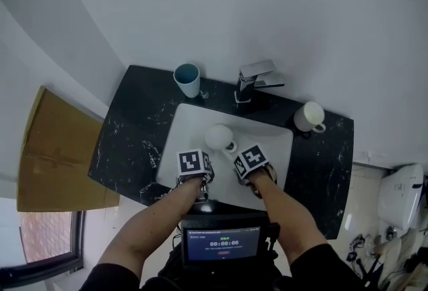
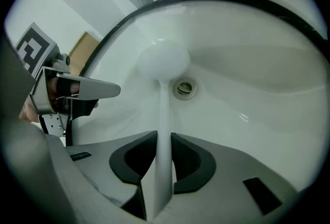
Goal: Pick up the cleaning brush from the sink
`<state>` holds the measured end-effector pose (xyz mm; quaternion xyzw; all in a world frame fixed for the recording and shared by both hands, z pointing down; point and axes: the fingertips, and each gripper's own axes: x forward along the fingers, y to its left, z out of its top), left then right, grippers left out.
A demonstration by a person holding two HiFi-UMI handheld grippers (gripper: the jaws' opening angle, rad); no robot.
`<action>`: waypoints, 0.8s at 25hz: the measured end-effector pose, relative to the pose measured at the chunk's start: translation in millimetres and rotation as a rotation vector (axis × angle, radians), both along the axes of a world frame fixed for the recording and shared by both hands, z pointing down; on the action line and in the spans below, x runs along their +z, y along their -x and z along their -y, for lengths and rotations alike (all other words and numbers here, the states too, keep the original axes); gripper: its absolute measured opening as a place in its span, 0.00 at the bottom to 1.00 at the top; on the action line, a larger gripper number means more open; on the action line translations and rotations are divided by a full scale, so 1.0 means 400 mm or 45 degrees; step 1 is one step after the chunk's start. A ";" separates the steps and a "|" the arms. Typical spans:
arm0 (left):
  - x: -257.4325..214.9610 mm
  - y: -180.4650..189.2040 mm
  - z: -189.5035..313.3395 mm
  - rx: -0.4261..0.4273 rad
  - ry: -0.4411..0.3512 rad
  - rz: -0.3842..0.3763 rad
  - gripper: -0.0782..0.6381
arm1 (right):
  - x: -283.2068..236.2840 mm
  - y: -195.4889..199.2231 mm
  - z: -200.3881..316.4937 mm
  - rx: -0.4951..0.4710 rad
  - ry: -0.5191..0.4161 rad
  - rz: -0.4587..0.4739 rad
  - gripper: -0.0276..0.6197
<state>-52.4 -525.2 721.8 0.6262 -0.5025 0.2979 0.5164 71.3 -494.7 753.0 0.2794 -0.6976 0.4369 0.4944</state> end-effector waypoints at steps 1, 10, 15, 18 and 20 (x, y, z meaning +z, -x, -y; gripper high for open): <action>-0.001 0.002 0.000 0.001 0.000 -0.004 0.18 | -0.002 0.002 0.002 0.002 -0.005 0.001 0.15; -0.107 0.018 -0.016 -0.007 -0.066 0.001 0.16 | -0.122 0.007 0.000 -0.035 -0.097 0.056 0.15; -0.289 0.002 -0.031 0.052 -0.247 0.029 0.13 | -0.257 0.018 -0.003 0.011 -0.214 0.223 0.15; -0.412 0.008 -0.085 0.061 -0.362 0.020 0.13 | -0.364 0.015 -0.018 0.028 -0.347 0.280 0.15; -0.475 0.020 -0.146 0.104 -0.417 0.028 0.12 | -0.431 0.018 -0.057 0.039 -0.435 0.284 0.15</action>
